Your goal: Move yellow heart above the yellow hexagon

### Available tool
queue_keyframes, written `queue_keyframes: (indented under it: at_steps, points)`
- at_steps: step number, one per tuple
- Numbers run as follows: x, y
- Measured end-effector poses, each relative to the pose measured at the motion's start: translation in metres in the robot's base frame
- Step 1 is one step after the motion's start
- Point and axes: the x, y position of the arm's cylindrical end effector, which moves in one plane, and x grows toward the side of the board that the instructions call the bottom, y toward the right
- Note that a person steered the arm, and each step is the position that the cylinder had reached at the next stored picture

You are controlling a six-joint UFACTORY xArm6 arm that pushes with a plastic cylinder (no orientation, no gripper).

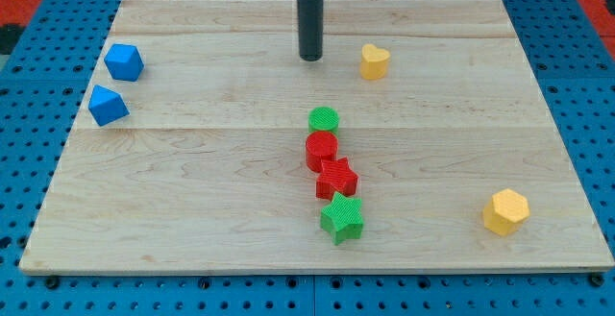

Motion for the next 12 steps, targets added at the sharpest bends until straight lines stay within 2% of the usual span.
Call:
queue_keyframes:
  at_steps: [1,2,3,4,5,6,7,8,9,12]
  points:
    - [0.007,0.074]
    - [0.058,0.132]
    - [0.074,0.144]
    - [0.042,0.143]
    - [0.069,0.146]
    - [0.136,0.164]
    - [0.133,0.167]
    - [0.100,0.128]
    - [0.116,0.098]
    - [0.171,0.143]
